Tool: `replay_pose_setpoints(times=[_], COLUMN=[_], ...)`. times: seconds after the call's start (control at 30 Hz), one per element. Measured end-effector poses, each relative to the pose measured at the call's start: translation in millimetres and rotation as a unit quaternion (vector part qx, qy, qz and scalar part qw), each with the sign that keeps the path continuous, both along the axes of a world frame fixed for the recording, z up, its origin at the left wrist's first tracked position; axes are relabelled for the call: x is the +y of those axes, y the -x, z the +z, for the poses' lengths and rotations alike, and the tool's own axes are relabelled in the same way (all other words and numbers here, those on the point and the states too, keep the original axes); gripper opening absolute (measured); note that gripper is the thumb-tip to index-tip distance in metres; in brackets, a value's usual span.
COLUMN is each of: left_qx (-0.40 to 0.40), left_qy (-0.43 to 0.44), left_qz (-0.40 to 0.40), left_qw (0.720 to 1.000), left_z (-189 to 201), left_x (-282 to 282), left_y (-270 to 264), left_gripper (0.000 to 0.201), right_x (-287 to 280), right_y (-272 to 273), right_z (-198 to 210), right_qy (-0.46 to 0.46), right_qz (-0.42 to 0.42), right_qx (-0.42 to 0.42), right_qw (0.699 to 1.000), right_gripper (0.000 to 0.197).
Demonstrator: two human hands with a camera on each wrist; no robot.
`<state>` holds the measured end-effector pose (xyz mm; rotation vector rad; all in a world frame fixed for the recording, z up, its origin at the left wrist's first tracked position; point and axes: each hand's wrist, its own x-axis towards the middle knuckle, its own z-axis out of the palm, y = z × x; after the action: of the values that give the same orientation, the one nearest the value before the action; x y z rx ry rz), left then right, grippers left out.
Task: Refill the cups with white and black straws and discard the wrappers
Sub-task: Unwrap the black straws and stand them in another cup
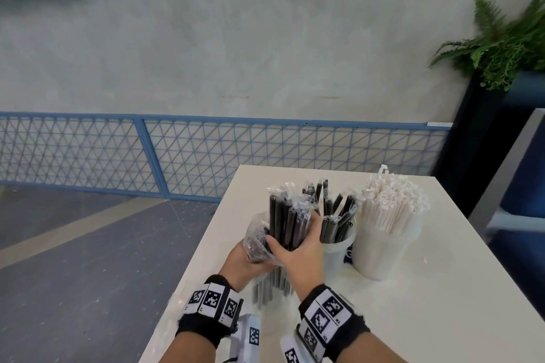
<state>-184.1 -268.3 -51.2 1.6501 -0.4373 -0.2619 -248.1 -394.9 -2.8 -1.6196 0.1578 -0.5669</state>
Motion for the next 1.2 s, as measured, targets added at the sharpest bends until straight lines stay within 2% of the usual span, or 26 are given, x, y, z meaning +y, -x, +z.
replay_pose_setpoints(times=[0.1,0.23,0.33,0.53,0.7,0.8,0.93,1.0,1.1,1.2], left_qx=[0.013,0.028,0.035,0.066,0.059,0.069,0.098,0.104,0.089,0.076], left_qy=[0.016,0.022,0.028,0.023,-0.002,0.009,0.053,0.055,0.061,0.071], left_qz=[-0.007,-0.012,-0.022,-0.017,0.027,0.052,0.108,0.127,0.132,0.118], left_qw=[1.0,0.999,0.999,0.997,0.998,0.996,0.988,0.985,0.985,0.988], left_z=[-2,-4,-2,-6,-16,-14,-17,-20,-15,-12], left_x=[-4,-6,-6,-3,5,5,10,13,11,5], left_y=[3,3,3,-5,-10,-10,-17,-21,-19,-15], left_gripper=[0.044,0.04,0.037,0.048,0.028,0.023,0.019,0.027,0.01,0.015], right_x=[-4,-12,-21,-36,-57,-70,-85,-88,-84,-76], right_y=[-5,-14,-21,-30,-34,-29,-28,-28,-27,-29], right_z=[10,28,39,53,65,77,94,97,91,77], right_qy=[0.018,0.005,-0.035,-0.14,-0.25,-0.279,-0.242,-0.197,-0.103,-0.034], right_qz=[-0.024,-0.043,-0.048,-0.041,-0.072,-0.091,-0.138,-0.148,-0.134,-0.121], right_qx=[0.017,-0.011,-0.031,-0.044,-0.068,-0.094,-0.144,-0.148,-0.131,-0.091], right_qw=[0.999,0.999,0.998,0.988,0.963,0.951,0.949,0.958,0.977,0.988], right_gripper=[0.068,0.055,0.045,0.034,0.033,0.033,0.028,0.03,0.035,0.031])
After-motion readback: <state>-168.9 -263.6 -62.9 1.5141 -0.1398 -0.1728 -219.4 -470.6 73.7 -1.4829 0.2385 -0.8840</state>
